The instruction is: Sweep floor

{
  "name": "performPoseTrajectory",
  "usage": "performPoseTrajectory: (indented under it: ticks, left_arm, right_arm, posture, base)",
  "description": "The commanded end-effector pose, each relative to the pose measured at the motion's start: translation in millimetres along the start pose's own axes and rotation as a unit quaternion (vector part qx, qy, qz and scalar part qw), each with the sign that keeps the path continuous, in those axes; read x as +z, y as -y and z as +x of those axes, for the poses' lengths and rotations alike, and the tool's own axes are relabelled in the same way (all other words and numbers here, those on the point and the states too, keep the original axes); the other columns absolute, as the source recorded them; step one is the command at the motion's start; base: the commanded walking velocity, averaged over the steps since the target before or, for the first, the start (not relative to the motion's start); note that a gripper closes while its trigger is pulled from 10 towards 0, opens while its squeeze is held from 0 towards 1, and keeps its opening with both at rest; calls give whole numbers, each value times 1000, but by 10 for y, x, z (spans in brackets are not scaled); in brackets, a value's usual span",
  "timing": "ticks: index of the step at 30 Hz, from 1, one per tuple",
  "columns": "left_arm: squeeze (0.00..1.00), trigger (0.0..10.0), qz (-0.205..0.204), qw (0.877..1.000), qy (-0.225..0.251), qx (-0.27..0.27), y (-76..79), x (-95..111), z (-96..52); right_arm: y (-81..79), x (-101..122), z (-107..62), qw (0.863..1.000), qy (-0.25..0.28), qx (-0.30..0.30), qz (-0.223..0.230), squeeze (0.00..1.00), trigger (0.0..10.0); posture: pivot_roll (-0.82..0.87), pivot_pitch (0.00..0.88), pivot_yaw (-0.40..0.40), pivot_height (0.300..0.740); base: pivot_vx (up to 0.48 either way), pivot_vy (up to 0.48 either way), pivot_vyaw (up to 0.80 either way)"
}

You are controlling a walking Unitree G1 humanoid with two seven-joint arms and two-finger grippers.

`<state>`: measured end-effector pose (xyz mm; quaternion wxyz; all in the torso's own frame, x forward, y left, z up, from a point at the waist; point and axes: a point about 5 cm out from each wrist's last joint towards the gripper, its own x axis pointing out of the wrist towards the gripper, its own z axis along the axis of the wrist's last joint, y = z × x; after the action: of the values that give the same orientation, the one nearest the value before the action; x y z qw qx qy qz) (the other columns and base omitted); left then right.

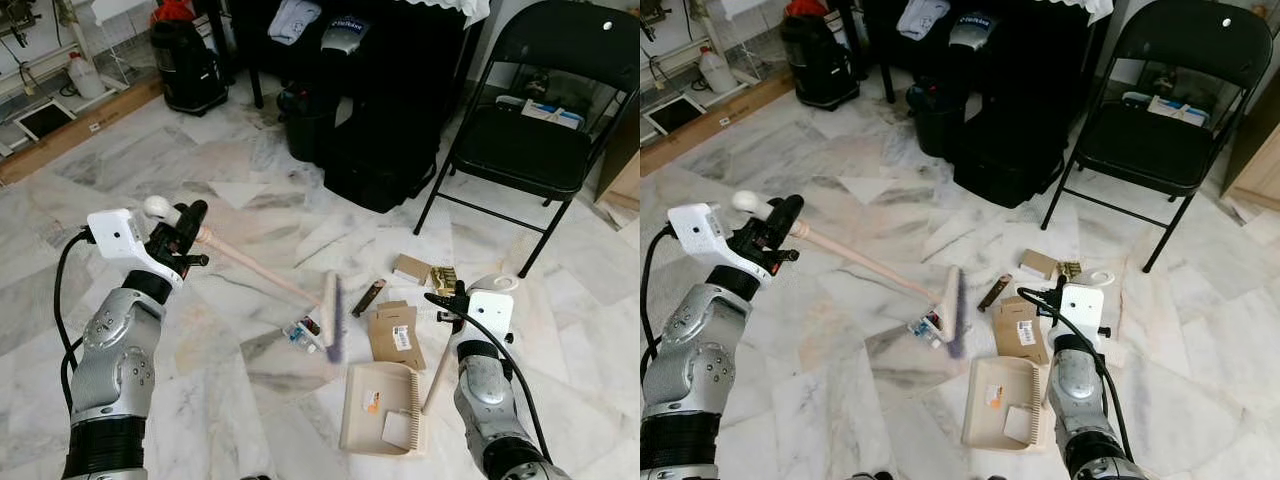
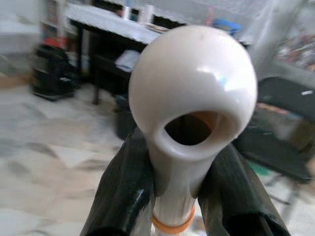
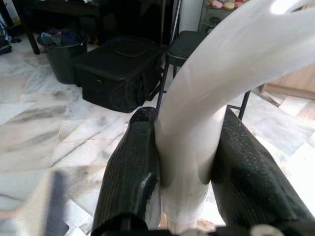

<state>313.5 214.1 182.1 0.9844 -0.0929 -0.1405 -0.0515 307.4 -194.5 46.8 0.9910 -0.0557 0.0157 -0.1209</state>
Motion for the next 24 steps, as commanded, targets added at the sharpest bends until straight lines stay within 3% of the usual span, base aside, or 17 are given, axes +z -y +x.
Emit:
performPoseTrajectory:
  ticks: [1, 2, 13, 24]
  left_arm:
    - [0, 10000, 67, 997, 25, 31, -88, 88, 3]
    - [0, 10000, 89, 995, 17, 31, -85, 38, -12]
    - [0, 10000, 169, 985, -19, 41, -42, -307, -212]
    - [0, 10000, 177, 983, -15, 39, 51, -475, -221]
  right_arm:
    - [-43, -66, -49, 1000, -14, 7, 6, 0, 10000]
    - [-43, -64, -48, 1000, -13, 7, 6, 0, 10000]
    - [-28, -11, -33, 1000, 5, 5, 12, 0, 10000]
    - [17, 187, -1, 997, 67, -3, 35, 0, 10000]
  posture:
    - [92, 165, 23, 740]
    - [91, 163, 23, 740]
    - [83, 160, 24, 740]
    - [61, 150, 27, 740]
  base:
    - [0, 0, 0]
    - [0, 0, 0]
    - [0, 0, 0]
    - [0, 0, 0]
